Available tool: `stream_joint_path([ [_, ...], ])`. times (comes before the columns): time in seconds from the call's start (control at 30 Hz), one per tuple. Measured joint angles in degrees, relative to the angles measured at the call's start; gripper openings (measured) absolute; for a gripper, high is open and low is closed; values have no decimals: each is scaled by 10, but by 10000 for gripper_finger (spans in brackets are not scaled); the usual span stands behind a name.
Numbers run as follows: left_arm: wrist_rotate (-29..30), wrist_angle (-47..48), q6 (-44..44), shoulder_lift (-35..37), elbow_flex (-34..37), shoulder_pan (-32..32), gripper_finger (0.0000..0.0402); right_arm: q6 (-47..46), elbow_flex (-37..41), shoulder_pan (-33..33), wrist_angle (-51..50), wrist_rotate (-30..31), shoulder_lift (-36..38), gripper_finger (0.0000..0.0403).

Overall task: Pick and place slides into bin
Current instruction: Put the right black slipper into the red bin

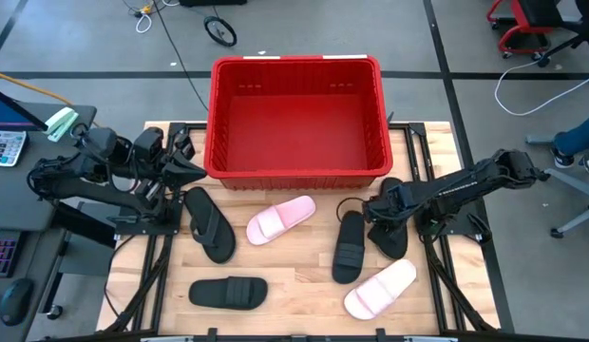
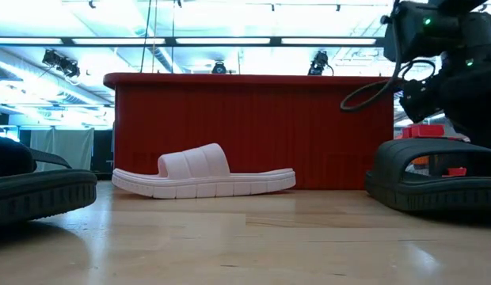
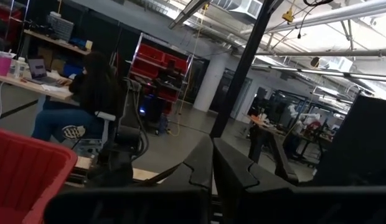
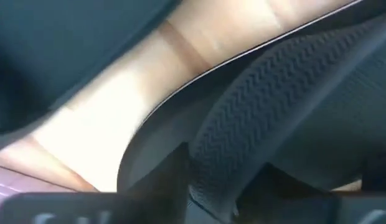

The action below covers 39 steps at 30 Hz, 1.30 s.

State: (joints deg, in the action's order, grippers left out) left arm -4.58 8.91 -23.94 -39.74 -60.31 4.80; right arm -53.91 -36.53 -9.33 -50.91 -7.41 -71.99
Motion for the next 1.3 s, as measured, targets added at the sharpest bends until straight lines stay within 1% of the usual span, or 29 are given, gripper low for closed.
stream_joint_path([
  [0.03,0,0,-8,0,0,0,20,-14,0,-10,9,0,0,75],
  [0.1,0,1,-21,-1,0,0,19,-48,-2,-29,23,-20,1,28],
  [0.13,0,1,-28,-2,0,0,18,-65,-7,-41,27,-34,3,16],
  [0.2,0,1,-44,-4,0,0,14,-108,-25,-66,37,-52,9,14],
  [0.33,0,2,-73,-5,0,0,9,-192,-97,-121,36,-55,31,7],
  [0.43,0,0,-82,-8,0,0,10,-233,-184,-157,39,-17,49,7],
  [0.5,0,-1,-82,-9,0,0,14,-249,-255,-178,38,34,57,5],
  [0.57,0,-4,-82,-15,0,0,18,-233,-330,-196,40,105,59,5],
  [0.6,0,-5,-82,-15,0,0,19,-206,-367,-202,40,150,58,5],
  [0.7,0,-6,-81,-24,0,0,18,-77,-464,-200,16,292,46,4],
  [0.8,0,-14,-80,-34,0,0,12,40,-533,-158,-12,444,23,4],
  [0.83,0,-21,-80,-38,0,0,10,75,-551,-135,-13,481,15,4],
  [0.87,0,-24,-80,-41,0,0,9,101,-567,-107,-13,504,8,3],
  [0.93,1,-30,-80,-47,0,0,8,119,-599,-28,-12,522,-7,2],
  [1.0,1,-38,-84,-54,0,0,11,100,-621,57,-10,519,-24,3],
  [1.03,1,-43,-85,-58,0,0,13,91,-630,98,-7,510,-35,4],
  [1.07,1,-48,-84,-60,0,0,15,89,-636,141,4,487,-46,5],
  [1.1,1,-54,-85,-63,0,0,18,91,-638,182,25,448,-57,6],
  [1.13,1,-59,-84,-65,0,0,20,98,-637,221,50,393,-70,6],
  [1.2,1,-59,-84,-66,0,0,21,110,-633,284,116,262,-101,5],
  [1.23,1,-60,-84,-67,0,0,21,118,-632,309,147,210,-121,4],
  [1.27,1,-60,-84,-67,0,0,21,125,-631,328,170,180,-143,3],
  [1.3,1,-60,-84,-68,0,0,19,127,-631,345,182,172,-163,3],
])
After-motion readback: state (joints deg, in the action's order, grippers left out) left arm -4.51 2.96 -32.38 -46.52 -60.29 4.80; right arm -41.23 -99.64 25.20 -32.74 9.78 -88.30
